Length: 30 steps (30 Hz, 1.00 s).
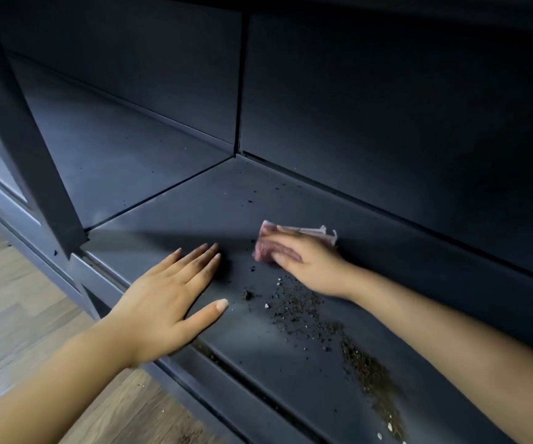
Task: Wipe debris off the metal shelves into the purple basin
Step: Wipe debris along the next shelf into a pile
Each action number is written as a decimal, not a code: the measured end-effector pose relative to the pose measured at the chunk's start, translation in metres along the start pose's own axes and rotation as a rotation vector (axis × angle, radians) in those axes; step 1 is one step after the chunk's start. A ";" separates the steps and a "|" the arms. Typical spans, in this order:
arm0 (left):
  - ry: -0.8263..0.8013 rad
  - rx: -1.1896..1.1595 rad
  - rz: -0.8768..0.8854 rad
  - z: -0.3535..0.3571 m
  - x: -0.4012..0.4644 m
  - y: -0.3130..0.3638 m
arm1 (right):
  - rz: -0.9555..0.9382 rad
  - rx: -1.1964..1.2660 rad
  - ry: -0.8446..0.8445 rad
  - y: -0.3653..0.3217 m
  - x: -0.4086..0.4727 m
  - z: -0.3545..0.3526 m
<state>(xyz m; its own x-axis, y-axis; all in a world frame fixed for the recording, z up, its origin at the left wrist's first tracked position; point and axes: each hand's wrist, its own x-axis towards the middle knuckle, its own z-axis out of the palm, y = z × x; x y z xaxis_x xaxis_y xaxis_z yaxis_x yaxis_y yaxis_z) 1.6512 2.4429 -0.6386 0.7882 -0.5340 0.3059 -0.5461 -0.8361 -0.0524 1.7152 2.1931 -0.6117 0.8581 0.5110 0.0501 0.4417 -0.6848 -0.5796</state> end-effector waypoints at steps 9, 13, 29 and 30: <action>0.000 0.041 -0.062 0.001 0.003 -0.030 | 0.275 -0.023 0.429 0.073 0.032 -0.048; 0.009 0.044 -0.067 0.003 0.005 -0.033 | 0.321 -0.161 0.370 0.085 0.055 -0.041; 0.006 0.054 -0.056 0.005 0.004 -0.036 | -0.097 -0.050 0.221 0.013 0.028 -0.015; 0.005 0.058 -0.060 0.006 0.005 -0.036 | -0.020 -0.139 0.322 0.025 0.033 -0.021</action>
<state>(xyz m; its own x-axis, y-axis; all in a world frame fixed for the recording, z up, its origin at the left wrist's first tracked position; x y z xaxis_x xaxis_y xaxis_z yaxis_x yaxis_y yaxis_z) 1.6759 2.4694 -0.6408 0.8176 -0.4820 0.3151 -0.4804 -0.8726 -0.0882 1.7605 2.1822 -0.6072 0.8776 0.3500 0.3276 0.4718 -0.7516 -0.4610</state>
